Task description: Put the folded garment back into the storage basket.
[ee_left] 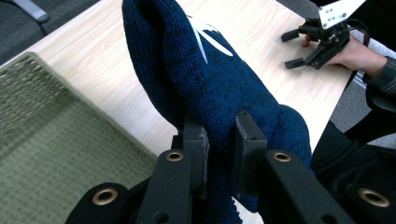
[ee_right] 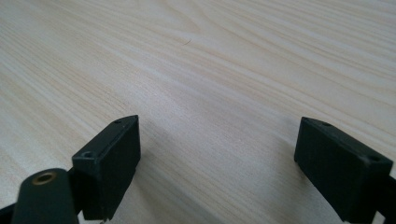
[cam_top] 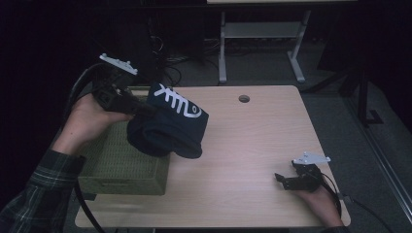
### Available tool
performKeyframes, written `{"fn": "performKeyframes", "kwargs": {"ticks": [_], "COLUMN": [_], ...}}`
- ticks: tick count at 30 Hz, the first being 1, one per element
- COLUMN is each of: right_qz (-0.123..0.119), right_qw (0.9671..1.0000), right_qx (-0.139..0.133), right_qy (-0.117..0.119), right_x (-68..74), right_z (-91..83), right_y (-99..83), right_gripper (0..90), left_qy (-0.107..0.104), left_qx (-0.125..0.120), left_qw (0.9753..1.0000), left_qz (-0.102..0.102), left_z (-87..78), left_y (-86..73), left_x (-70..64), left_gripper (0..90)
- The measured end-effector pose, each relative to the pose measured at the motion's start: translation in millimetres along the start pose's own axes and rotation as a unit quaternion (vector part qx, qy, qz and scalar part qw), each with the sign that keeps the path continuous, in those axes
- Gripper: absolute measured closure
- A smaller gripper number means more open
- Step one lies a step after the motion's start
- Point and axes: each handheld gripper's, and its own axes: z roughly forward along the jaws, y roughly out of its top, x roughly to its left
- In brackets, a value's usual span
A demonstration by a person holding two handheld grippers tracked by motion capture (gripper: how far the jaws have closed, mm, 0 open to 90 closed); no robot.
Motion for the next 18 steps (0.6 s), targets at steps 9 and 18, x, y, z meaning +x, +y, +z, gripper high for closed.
{"fn": "performKeyframes", "kwargs": {"ticks": [9, 18], "right_qz": [0.004, 0.007], "right_qw": [1.0000, 1.0000], "right_qx": [0.000, 0.001], "right_qy": [-0.003, -0.006], "right_x": [-0.1, -0.4], "right_z": [0.0, 0.2], "right_y": [0.0, 0.3], "right_gripper": [14.1, 14.1], "left_qy": [0.011, 0.029], "left_qx": [-0.013, -0.024], "left_qw": [0.9995, 0.9975], "left_qz": [-0.027, -0.059], "left_z": [-33.7, -59.6], "left_y": [-24.2, -53.5], "left_x": [16.1, 30.9], "left_gripper": [78.2, 78.2]}}
